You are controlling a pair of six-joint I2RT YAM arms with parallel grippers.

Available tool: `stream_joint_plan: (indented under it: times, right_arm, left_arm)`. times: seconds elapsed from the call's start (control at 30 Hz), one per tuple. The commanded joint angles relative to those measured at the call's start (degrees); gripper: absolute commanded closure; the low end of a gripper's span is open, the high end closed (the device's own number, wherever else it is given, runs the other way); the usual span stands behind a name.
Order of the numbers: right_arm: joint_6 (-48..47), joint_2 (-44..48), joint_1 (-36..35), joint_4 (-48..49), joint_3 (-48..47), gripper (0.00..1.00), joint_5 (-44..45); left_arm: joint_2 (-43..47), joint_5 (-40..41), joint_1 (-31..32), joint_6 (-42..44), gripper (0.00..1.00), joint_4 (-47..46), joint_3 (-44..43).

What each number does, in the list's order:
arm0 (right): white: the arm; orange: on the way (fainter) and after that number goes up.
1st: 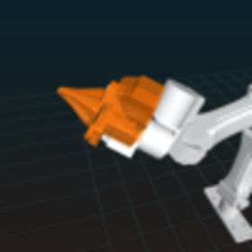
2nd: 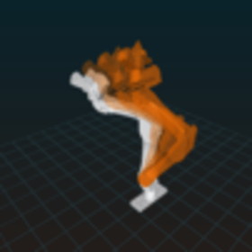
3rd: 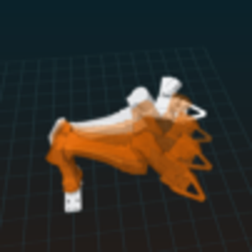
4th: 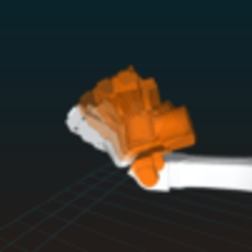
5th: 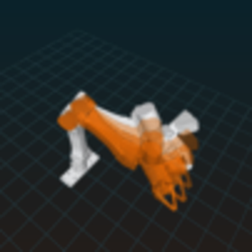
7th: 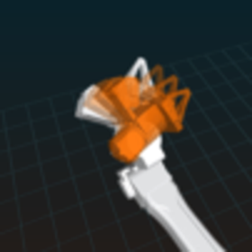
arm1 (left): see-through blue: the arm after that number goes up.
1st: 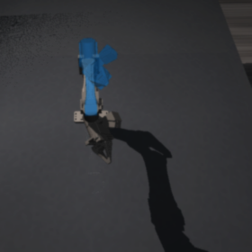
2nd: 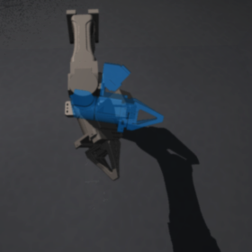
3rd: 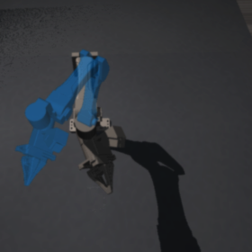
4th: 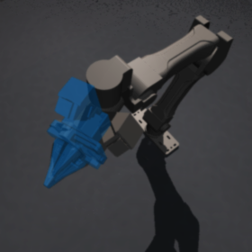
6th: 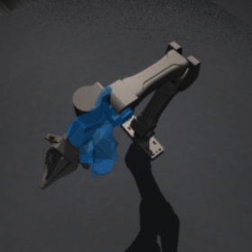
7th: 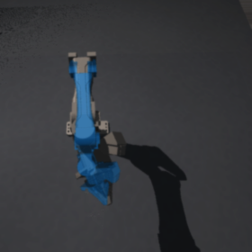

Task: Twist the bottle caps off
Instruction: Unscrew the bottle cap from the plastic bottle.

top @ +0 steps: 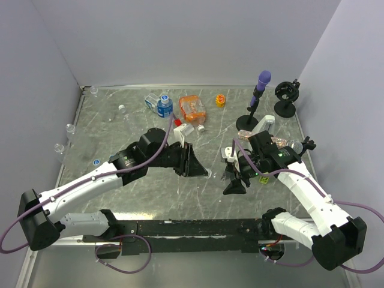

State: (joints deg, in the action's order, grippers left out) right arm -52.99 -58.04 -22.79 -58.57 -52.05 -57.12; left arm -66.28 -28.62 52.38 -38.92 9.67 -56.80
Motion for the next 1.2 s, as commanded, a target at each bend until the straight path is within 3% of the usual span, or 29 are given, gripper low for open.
stream_joint_plan:
  times: [0.0, 0.07, 0.27, 0.3, 0.47, 0.6, 0.63, 0.73, 0.87, 1.0, 1.17]
  right_arm:
    - [-1.76, -0.41, -0.15, 2.93, -1.21, 0.84, -1.06]
    - [-1.76, -0.49, -0.15, 2.67, -1.47, 0.84, -0.97]
    - [-1.24, 0.65, -0.07, 3.11, -0.42, 0.84, -0.62]
    - [-1.24, 0.82, -0.07, 3.19, -0.33, 0.84, -0.62]
    - [-1.41, 0.56, -0.07, 3.11, -0.59, 0.84, -0.8]
    - [-1.5, 0.04, -0.07, 3.11, -0.86, 0.84, -0.97]
    - [-1.5, 0.03, -0.07, 3.02, -1.03, 0.84, -0.97]
    - [-1.59, -0.06, -0.07, 2.76, -1.21, 0.84, -0.89]
    - [-1.41, 0.38, -0.07, 2.93, -0.77, 0.84, -0.71]
    - [-1.41, 0.56, 0.02, 3.11, -0.51, 0.84, -0.71]
    - [-1.41, 0.74, 0.02, 3.19, -0.51, 0.84, -0.71]
  left_arm:
    - [0.89, -0.57, 0.97, -25.51, 0.99, 2.61, -1.29]
    - [-0.33, 1.11, 0.97, -23.67, 0.94, 7.53, -4.1]
    - [-0.61, 3.03, 0.88, -15.24, 0.33, 10.27, -7.62]
    - [0.27, 4.87, 0.88, -12.61, 0.28, 11.85, -7.98]
    - [8.69, 8.5, 0.27, 3.46, 0.13, 9.59, -2.81]
    - [19.66, 7.09, 0.27, 21.56, 0.07, -3.82, 7.9]
    - [21.96, 6.13, 0.35, 26.91, 0.01, -8.13, 12.19]
    - [25.5, 2.97, 0.27, 42.72, 0.03, -21.41, 21.18]
    - [18.76, -2.03, 0.18, 55.94, 0.02, -20.51, 17.63]
    - [9.96, -7.4, 0.18, 59.31, 0.1, -17.85, 11.02]
    - [5.55, -11.36, 0.09, 58.96, 0.21, -18.45, 8.46]
